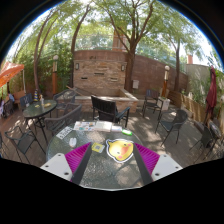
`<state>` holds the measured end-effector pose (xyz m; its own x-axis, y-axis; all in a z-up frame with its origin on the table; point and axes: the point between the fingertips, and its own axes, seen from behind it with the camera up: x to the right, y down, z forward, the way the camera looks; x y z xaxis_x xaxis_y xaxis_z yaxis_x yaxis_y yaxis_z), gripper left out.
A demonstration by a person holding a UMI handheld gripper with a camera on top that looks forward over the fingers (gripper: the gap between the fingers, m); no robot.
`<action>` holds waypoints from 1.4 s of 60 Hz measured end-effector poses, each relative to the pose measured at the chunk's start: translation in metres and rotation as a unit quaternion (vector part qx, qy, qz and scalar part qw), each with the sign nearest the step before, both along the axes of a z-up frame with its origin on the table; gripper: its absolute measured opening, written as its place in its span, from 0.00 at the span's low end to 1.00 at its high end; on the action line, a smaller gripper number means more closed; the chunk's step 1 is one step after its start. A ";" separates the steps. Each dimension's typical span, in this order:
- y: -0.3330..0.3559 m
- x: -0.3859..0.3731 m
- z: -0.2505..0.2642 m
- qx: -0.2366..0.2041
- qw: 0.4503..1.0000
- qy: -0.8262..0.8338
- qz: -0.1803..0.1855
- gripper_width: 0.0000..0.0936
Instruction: Arrange mouse
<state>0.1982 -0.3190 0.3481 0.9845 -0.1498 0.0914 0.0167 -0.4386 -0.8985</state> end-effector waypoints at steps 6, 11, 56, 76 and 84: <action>-0.001 -0.001 -0.010 -0.007 1.000 0.005 -0.006 0.91; 0.000 0.010 -0.030 -0.022 1.000 0.002 -0.010 0.91; 0.211 -0.204 -0.302 -0.133 0.983 0.036 0.123 0.92; 0.354 -0.231 -0.365 -0.145 0.983 0.030 0.111 0.86; 0.360 -0.241 -0.367 -0.144 0.981 0.038 0.122 0.56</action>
<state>-0.0429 0.0413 -0.0187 0.9934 0.1131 0.0205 0.0911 -0.6661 -0.7402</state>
